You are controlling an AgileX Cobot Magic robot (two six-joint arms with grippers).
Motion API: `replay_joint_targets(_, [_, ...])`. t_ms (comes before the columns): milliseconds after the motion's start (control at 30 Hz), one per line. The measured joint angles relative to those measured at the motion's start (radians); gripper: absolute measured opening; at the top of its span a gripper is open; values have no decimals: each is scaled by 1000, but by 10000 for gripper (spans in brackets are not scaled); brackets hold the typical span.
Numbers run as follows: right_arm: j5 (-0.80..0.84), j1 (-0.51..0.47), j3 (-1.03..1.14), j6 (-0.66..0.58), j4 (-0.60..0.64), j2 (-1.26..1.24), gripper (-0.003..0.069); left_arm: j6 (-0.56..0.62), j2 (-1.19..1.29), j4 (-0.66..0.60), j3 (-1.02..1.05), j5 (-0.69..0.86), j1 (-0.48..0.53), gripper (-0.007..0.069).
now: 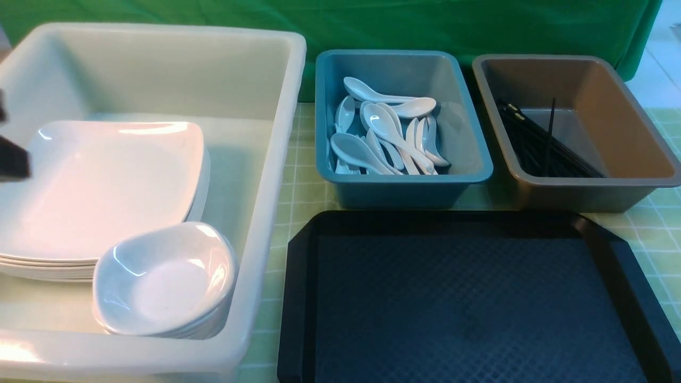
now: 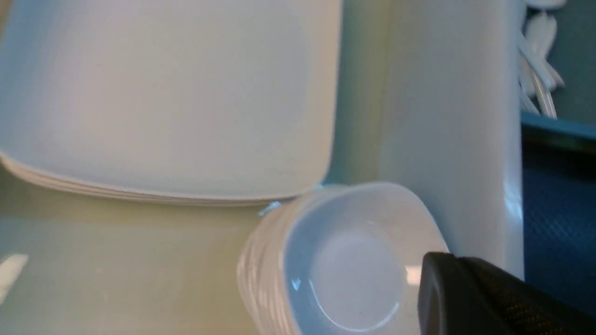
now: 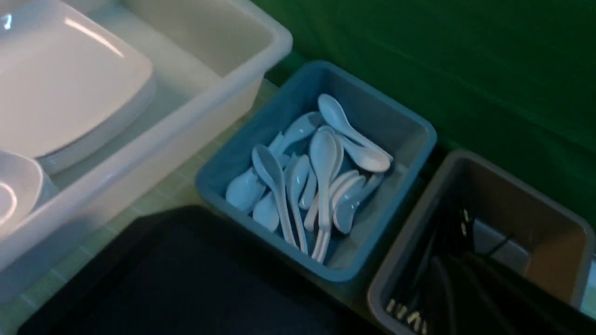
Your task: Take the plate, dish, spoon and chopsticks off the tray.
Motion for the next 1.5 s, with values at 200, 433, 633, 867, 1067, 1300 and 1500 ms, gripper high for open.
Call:
replay_joint_targets(200, [-253,-39,405,47,-21,-338,8,-1,0,25,0,-3,-174,-1])
replay_joint_targets(433, [-378,-45,763,25,-33,-726,8,-1,-1,42,0,-16,-217,-2])
replay_joint_targets(633, [-513,-45,1051,48,-29,-1011,8,-1,-1,64,0,-29,-217,-6])
replay_joint_targets(867, [-808,-45,1365,64,84,-1122,7,0,-1,77,-1,-45,-217,-6])
replay_joint_targets(1067, [-980,-45,1482,69,136,-1091,7,13,-1,83,-1,-46,-217,-6])
replay_joint_targets(1300, [-1005,-45,1489,-6,140,-1081,1,21,-1,83,-1,-48,-217,-6])
replay_joint_targets(1500, [-980,-45,1489,-46,140,-1081,1,21,-1,83,-1,-48,-217,-6])
